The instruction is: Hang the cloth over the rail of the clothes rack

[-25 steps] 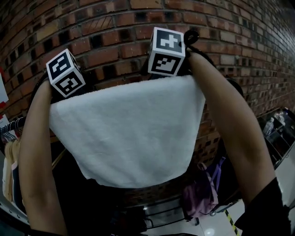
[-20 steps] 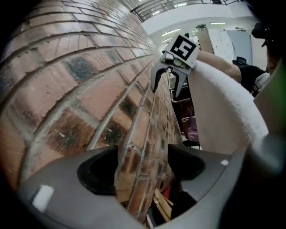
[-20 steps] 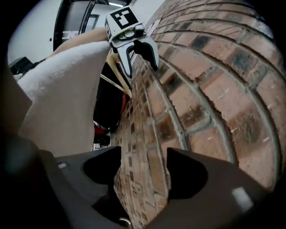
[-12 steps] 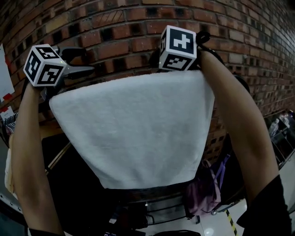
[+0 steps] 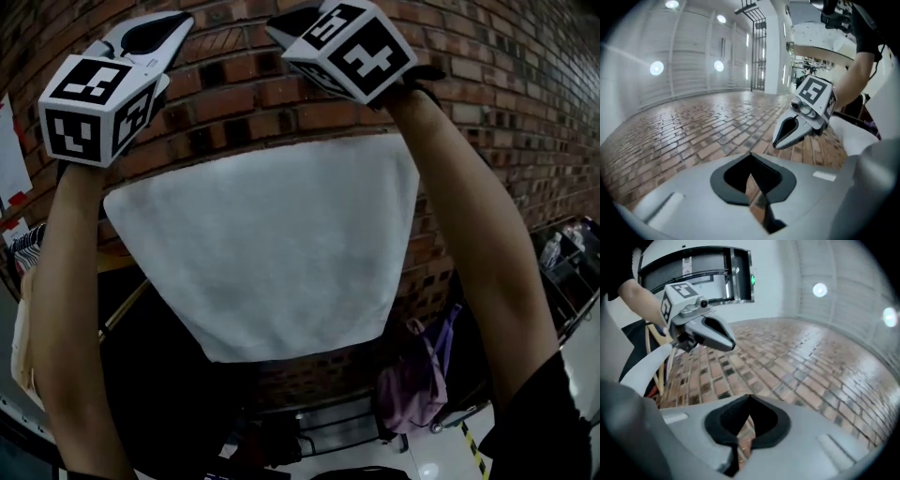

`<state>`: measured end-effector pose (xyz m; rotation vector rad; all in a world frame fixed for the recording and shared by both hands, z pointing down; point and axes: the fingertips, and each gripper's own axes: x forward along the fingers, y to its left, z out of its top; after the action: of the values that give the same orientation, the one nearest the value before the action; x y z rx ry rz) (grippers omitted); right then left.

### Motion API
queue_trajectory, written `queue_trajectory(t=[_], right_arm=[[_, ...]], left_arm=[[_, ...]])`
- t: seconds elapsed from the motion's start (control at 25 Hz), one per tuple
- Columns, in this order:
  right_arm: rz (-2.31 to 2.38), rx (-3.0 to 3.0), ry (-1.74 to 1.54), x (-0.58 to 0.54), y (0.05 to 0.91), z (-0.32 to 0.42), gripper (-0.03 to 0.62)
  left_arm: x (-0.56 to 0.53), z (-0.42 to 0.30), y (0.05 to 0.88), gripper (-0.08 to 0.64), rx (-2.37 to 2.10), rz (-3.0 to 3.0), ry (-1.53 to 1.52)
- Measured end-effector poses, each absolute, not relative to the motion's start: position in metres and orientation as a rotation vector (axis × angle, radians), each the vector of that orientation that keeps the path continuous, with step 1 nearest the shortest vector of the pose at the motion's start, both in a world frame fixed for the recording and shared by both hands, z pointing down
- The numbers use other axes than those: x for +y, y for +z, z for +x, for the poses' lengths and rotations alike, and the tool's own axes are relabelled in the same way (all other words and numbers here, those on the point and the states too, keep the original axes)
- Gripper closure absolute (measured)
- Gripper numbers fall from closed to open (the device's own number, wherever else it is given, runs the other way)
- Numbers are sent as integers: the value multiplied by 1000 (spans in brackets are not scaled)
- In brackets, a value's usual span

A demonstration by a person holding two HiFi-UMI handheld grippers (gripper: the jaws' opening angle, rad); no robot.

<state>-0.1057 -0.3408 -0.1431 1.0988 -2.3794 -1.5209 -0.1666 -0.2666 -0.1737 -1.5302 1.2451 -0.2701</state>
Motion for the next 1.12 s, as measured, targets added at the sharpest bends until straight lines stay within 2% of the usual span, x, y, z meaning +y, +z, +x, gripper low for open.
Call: queue_trajectory(t=[0.08, 0.2, 0.32, 0.4, 0.56, 0.72, 1.12], right_arm=[[1212, -2485, -1622, -302, -169, -96, 589], [1239, -2729, -1657, -229, -162, -87, 589], [1226, -2905, -1763, -164, -116, -81, 589], [1278, -3007, -1698, -139, -49, -76, 589], [1460, -3051, -1107, -157, 130, -61, 589], [1447, -3070, -712, -182, 221, -53, 588], [1399, -3001, -710, -176, 263, -57, 589]], left_arm=[[-233, -145, -180, 554, 1238, -1509, -129], [-175, -109, -166, 554, 1217, -1450, 72], [-132, -87, -121, 554, 1178, -1455, 282], [-125, -86, -56, 554, 1231, -1521, 352], [-152, -99, 126, 554, 1541, -1748, 268], [-161, -89, 211, 554, 1624, -1872, 152], [-165, -82, 258, 554, 1626, -1956, 57]])
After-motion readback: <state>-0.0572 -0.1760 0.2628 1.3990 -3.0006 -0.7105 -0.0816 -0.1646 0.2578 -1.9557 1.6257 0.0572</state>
